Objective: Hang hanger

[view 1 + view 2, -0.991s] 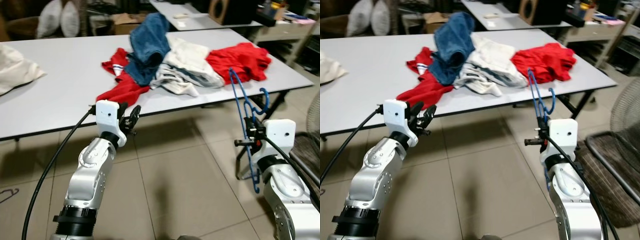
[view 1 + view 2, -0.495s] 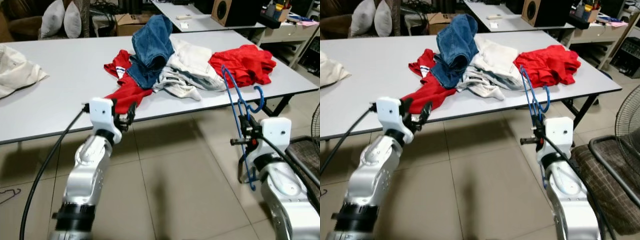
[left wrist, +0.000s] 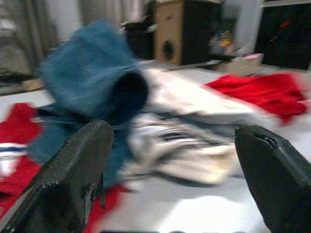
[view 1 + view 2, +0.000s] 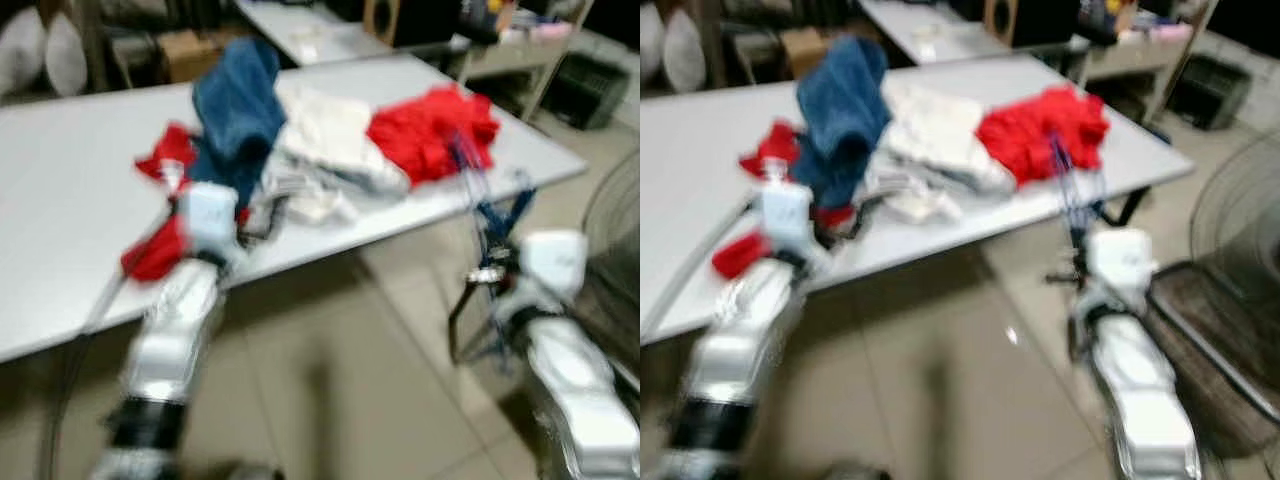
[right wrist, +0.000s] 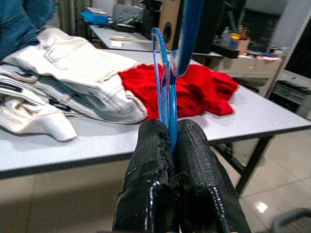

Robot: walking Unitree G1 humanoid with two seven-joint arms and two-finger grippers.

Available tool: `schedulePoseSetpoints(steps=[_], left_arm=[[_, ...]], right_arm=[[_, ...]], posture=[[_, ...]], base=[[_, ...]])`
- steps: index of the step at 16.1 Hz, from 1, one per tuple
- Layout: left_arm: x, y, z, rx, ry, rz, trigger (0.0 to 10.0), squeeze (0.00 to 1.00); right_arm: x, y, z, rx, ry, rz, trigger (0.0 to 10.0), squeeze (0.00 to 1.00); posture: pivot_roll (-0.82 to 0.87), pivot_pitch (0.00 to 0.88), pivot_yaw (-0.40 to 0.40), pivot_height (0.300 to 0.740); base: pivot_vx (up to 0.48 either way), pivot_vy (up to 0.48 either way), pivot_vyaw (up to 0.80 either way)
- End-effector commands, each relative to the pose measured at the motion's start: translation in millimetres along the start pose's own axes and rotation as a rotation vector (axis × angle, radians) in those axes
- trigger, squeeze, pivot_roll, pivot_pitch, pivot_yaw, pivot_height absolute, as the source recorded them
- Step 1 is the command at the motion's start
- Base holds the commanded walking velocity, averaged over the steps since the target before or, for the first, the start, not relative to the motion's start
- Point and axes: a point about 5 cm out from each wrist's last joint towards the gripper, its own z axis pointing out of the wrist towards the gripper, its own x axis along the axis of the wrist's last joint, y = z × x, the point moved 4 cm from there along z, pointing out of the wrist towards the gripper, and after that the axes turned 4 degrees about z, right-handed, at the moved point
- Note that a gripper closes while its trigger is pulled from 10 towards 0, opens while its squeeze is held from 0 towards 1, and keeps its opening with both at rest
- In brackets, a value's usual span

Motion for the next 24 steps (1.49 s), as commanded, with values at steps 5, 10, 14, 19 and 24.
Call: schedulePoseSetpoints(steps=[5,10,14,19,24], left_arm=[[9,-7.4,6.1,0.064,0.034,0.015,10.0,1.00],[14,-6.3,6.0,0.050,0.065,0.007,10.0,1.00],[19,0.7,0.5,-0.075,0.106,-0.013,10.0,0.76],[9,-4.9,-5.6,-0.115,0.091,0.052,10.0,0.00],[-7,6.5,14.2,-0.196,0.018,0.123,9.6,0.00]], right_arm=[[11,-4.9,-0.7,0.102,0.045,-0.032,10.0,0.00],[14,-3.0,-3.4,0.105,0.070,-0.023,10.0,0.00],[15,-7.8,-11.8,0.207,0.075,-0.076,10.0,0.00],[17,8.9,-12.6,0.178,0.082,-0.088,10.0,0.00],[15,5.8,-9.7,0.251,0.053,-0.134,10.0,0.00]], posture=[[-0.05,0.000,-0.017,0.740],[-0.06,0.000,-0.006,0.740],[-0.07,0.000,0.021,0.740],[-0.07,0.000,0.018,0.740],[-0.09,0.000,0.042,0.740]], base=[[0.389,0.000,0.10],[0.355,0.000,0.43],[0.000,0.000,0.00],[0.000,0.000,0.00],[0.000,0.000,0.00]])
